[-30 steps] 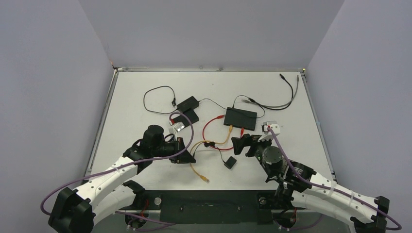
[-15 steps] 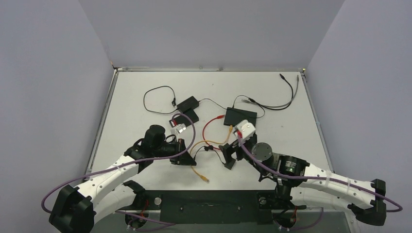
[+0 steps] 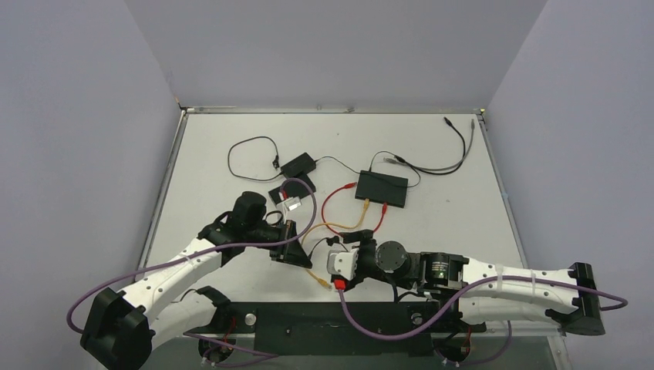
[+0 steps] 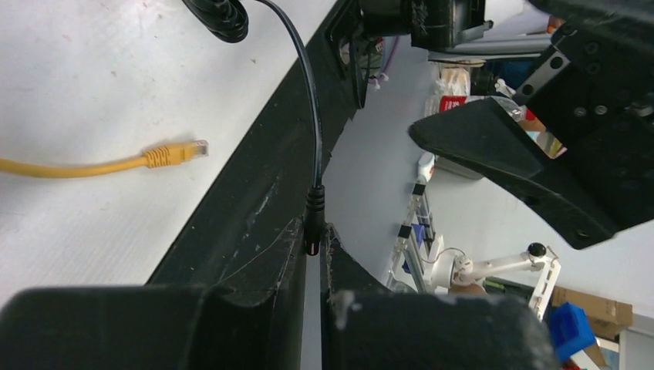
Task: Insert the plug into the switch port
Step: Pick up the power from the center of the board.
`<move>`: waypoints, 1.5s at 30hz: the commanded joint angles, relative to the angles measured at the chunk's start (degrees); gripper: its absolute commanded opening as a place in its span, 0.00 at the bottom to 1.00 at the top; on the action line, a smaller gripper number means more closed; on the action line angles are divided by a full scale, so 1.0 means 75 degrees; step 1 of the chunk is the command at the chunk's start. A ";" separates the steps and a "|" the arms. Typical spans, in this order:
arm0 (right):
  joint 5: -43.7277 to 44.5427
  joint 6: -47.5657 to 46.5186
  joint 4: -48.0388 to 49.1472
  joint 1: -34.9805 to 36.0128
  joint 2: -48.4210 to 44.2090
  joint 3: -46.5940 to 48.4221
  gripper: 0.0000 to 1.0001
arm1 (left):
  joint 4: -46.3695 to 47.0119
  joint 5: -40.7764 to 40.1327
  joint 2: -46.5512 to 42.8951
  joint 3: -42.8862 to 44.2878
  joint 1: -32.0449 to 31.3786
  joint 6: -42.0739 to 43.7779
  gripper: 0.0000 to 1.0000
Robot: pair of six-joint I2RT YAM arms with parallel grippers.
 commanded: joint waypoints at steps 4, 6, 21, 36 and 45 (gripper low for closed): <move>-0.1607 -0.2259 0.0232 0.0068 0.0622 0.0421 0.67 | -0.0797 0.0756 -0.0029 0.0437 -0.0036 0.0447 0.00; -0.1843 -0.2481 0.0148 0.0070 0.0831 0.0593 0.66 | -0.0883 0.0857 -0.0105 0.0406 -0.0078 0.0460 0.00; -0.2912 -0.3600 -0.0844 0.0182 0.2519 0.1944 0.41 | -0.1448 0.1579 -0.0199 0.0418 -0.0102 0.0714 0.00; -0.3207 -0.3532 -0.0923 0.0209 0.2986 0.2147 0.29 | -0.1383 0.1725 -0.0219 0.0367 -0.0135 0.0681 0.00; -0.3343 -0.3464 -0.0834 0.0228 0.3237 0.2272 0.20 | -0.1291 0.1752 -0.0246 0.0312 -0.0145 0.0639 0.00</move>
